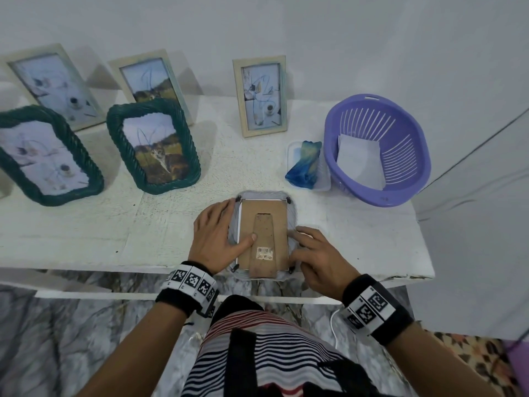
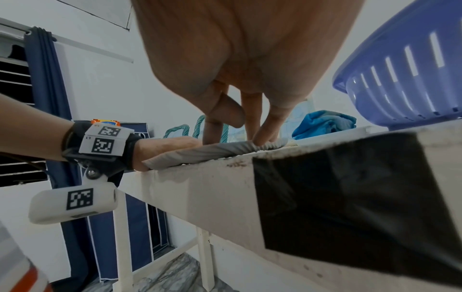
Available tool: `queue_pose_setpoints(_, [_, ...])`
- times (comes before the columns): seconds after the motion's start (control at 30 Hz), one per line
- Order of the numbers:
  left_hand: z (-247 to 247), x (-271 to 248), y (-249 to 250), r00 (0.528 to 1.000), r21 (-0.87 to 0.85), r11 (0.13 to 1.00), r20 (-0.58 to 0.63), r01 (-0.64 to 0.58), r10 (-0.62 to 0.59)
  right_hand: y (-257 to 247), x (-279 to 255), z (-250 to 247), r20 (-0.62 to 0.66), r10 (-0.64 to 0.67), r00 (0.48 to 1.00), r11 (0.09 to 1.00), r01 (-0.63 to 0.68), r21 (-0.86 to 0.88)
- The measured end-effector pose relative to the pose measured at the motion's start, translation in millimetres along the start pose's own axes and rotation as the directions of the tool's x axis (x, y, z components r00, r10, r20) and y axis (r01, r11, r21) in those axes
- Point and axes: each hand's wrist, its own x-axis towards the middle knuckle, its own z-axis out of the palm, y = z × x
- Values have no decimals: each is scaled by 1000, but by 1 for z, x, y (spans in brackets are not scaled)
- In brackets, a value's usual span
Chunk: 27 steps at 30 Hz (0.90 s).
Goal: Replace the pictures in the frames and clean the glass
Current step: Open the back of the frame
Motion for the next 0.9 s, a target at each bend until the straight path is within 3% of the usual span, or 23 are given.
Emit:
queue_pose_setpoints(0.17, [0,0,0,1000,1,1000,0,4,-4,-11,3,3,-60,31,998,994,-37,-105])
queue_pose_setpoints(0.37, [-1,-2,1,1000,-14,1000,1,-17,17,-35,16,5,-43,198,979,948,-202,-246])
queue_pose_setpoints(0.53, [-9,-9,-10,988,-78,994,126,-75,84,-40,24,8,-54,163,985,949,-172,-264])
queue_pose_setpoints(0.7, [-22,-19,-32,929,-62,977,304,-203,212,-49,38,14,-82,169,982,954,-184,-235])
queue_pose_setpoints(0.9, [-25,-24,-37,916,-54,959,284,-280,283,-64,49,19,-56,294,954,918,-298,-263])
